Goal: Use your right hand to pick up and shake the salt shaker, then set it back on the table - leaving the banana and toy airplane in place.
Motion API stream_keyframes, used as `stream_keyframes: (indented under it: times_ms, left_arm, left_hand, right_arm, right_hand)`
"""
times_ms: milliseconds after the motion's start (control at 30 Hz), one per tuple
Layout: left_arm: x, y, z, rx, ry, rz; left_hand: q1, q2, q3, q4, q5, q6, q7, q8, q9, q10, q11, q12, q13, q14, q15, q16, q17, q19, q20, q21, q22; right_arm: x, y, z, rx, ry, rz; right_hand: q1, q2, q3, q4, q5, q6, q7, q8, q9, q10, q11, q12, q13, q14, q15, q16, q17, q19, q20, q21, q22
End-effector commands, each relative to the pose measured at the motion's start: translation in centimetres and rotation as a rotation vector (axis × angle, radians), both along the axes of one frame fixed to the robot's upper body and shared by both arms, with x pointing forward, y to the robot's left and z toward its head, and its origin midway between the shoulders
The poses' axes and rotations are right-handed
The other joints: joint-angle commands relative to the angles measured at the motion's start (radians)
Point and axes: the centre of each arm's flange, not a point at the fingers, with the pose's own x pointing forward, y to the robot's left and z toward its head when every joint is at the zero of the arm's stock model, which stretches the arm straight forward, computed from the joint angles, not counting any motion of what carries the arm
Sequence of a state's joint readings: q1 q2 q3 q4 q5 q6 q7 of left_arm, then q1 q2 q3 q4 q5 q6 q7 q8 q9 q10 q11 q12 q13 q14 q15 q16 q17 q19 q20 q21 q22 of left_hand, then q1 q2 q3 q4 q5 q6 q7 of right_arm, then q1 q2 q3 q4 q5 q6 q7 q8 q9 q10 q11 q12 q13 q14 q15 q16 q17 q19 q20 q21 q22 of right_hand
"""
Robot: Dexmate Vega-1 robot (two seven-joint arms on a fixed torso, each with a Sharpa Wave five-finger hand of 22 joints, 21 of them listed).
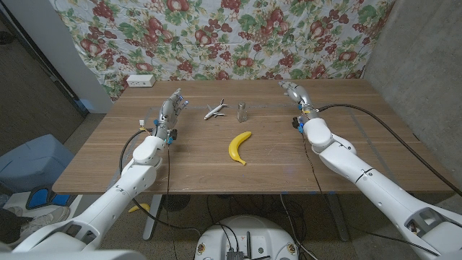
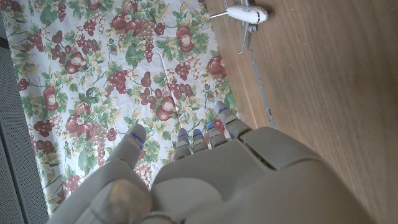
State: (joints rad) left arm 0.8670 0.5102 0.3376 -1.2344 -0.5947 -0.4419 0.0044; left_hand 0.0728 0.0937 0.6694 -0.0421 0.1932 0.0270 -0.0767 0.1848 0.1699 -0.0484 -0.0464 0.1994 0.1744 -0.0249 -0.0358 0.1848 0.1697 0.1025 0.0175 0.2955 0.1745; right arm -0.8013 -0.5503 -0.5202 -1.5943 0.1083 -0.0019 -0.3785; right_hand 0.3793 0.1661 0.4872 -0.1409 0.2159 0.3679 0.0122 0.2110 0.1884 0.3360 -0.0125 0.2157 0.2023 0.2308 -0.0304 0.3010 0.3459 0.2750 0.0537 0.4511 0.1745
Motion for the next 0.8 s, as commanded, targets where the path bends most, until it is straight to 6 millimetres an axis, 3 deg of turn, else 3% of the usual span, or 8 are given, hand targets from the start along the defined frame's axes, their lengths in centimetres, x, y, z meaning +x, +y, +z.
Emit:
stream_keyframes:
  times_ms: [33,800]
  left_arm:
    - [0.2,0.1,0.1,-0.001,0.000,-0.004]
    - [0.6,0.5,0.2,-0.001,-0.002,-0.013]
  left_hand:
    - [-0.008,0.022,0.000,-0.006,-0.004,0.011,-0.002,0.000,0.003,0.005,-0.003,-0.001,0.004,0.006,-0.016,-0.002,0.003,0.010,-0.002,-0.004,0.004]
    - [-0.013,0.024,0.001,-0.009,-0.004,0.011,-0.003,-0.002,0.003,0.005,-0.003,-0.003,0.004,0.006,-0.018,-0.003,0.003,0.014,-0.001,-0.010,0.005]
  right_arm:
    - [0.1,1.1,-0.1,-0.052,0.009,-0.023]
    - [0.4,3.1,-0.3,-0.143,0.028,-0.061]
  right_hand:
    - [0.011,-0.003,0.005,-0.006,0.007,0.009,0.002,-0.002,0.003,0.010,0.001,0.002,0.005,0.009,-0.006,0.005,0.004,0.006,0.001,-0.002,0.004]
    - [0.020,-0.004,0.006,-0.010,0.011,0.011,0.001,-0.003,0.004,0.014,0.000,0.001,0.006,0.007,-0.011,0.008,0.009,0.007,0.001,-0.007,0.004]
